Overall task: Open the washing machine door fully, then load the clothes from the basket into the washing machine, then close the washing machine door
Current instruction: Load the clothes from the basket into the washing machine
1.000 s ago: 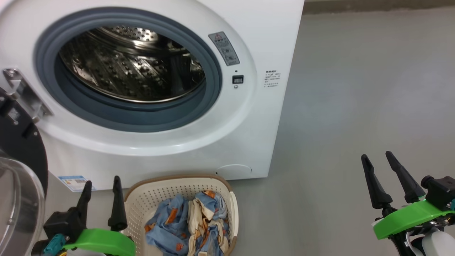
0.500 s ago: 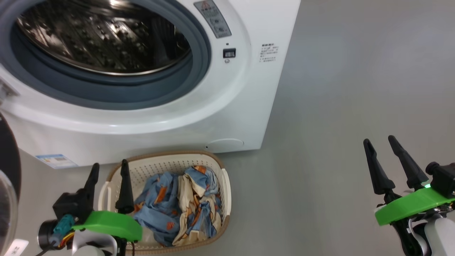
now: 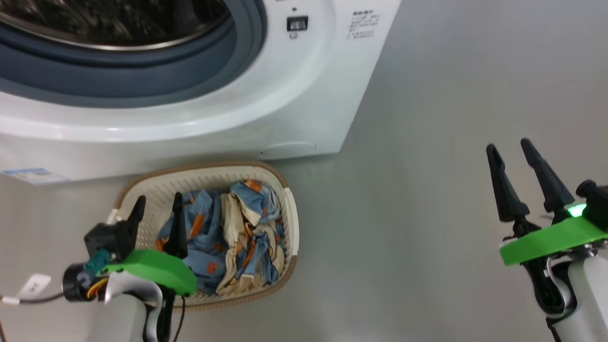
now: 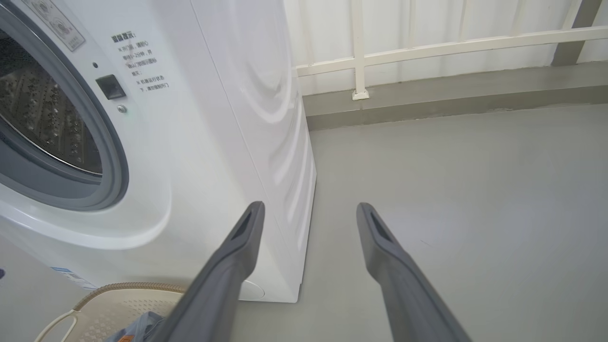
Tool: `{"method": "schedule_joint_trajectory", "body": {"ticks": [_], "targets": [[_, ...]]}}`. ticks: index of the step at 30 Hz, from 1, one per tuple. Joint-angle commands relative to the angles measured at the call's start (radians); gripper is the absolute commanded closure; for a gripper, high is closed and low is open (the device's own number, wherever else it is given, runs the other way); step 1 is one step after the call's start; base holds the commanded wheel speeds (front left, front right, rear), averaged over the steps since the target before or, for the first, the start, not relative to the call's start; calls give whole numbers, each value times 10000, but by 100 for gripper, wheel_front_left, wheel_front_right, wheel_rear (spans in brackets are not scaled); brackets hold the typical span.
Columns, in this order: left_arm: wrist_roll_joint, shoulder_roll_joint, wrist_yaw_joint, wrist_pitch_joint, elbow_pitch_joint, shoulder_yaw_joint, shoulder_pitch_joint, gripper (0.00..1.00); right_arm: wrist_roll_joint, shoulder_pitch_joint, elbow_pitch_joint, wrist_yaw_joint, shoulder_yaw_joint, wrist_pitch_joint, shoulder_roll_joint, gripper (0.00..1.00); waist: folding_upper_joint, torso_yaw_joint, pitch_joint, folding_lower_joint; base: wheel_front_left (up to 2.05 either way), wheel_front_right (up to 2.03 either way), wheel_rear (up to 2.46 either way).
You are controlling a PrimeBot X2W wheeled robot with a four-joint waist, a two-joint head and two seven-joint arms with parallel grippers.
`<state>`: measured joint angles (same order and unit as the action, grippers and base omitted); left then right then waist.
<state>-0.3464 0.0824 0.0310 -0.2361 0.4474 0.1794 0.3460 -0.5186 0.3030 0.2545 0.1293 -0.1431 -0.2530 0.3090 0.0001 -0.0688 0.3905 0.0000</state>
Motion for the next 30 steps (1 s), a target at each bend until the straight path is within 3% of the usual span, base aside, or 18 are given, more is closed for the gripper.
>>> {"method": "schedule_joint_trajectory", "body": {"ticks": [1, 10, 18, 30], "targets": [[30, 204, 18, -11, -27, -283, 268, 0, -111, 95, -272, 14, -241, -88, 88, 0, -1, -168, 671, 0, 0, 0, 0], [-171, 474, -283, -17, 2447, -384, 1595, 0, -251, 809, -433, 14, -282, -88, 62, 0, -1, -490, 1990, 0, 0, 0, 0], [-371, 635, -831, 22, 4699, -331, 2848, 0, -331, 1256, -544, 14, -396, -88, -110, 0, -1, -688, 2949, 0, 0, 0, 0], [-452, 932, -1329, 354, 6992, -21, 4670, 0, -479, 1746, -679, 14, -405, -88, -312, 0, -1, -1105, 4195, 0, 0, 0, 0]]}}
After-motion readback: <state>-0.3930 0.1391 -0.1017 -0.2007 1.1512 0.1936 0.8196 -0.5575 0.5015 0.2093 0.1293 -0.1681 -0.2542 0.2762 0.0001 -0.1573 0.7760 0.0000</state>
